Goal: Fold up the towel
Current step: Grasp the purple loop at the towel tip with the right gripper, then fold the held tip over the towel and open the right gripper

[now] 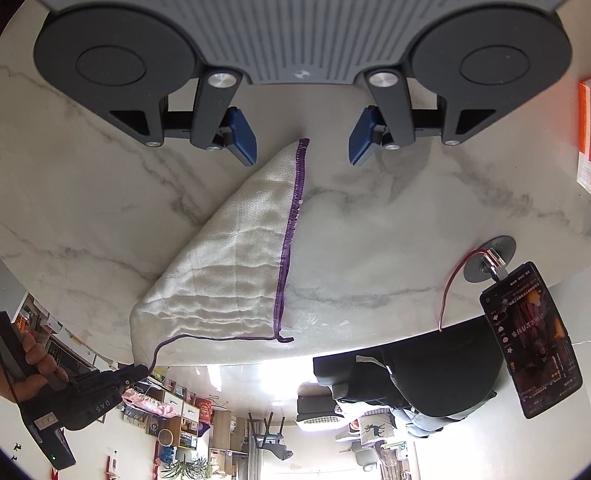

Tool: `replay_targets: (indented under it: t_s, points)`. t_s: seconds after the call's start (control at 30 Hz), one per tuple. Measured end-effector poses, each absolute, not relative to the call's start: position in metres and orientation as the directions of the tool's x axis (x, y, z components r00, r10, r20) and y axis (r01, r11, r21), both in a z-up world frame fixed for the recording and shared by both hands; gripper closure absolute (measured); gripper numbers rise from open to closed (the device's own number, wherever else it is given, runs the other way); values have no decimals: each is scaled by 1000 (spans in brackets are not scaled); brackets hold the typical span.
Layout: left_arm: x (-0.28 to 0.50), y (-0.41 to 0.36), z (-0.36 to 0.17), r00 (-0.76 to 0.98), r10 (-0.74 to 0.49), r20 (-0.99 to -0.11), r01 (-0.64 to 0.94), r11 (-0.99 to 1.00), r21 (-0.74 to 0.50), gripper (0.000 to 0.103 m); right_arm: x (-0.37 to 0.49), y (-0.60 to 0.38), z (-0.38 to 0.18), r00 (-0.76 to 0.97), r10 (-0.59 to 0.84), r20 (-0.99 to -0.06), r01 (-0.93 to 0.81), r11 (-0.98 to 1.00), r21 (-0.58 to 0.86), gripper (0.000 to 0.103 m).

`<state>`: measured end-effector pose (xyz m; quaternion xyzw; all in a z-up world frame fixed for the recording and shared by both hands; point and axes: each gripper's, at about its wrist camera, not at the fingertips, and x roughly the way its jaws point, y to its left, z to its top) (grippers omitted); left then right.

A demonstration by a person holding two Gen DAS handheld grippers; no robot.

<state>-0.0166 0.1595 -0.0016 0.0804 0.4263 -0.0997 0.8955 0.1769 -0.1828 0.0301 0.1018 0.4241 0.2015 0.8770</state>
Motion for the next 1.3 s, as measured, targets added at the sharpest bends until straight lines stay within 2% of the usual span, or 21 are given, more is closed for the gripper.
replay_targets:
  t_s: [0.4, 1.3]
  points:
    - [-20, 164, -3, 610, -105, -785, 225, 973, 45, 47, 153, -117, 37, 490, 566, -663, -445, 816, 368, 95]
    - [-22, 166, -20, 562, -134, -816, 236, 972, 3, 46, 99, -12, 23, 282, 706, -650, -666, 632, 397, 95]
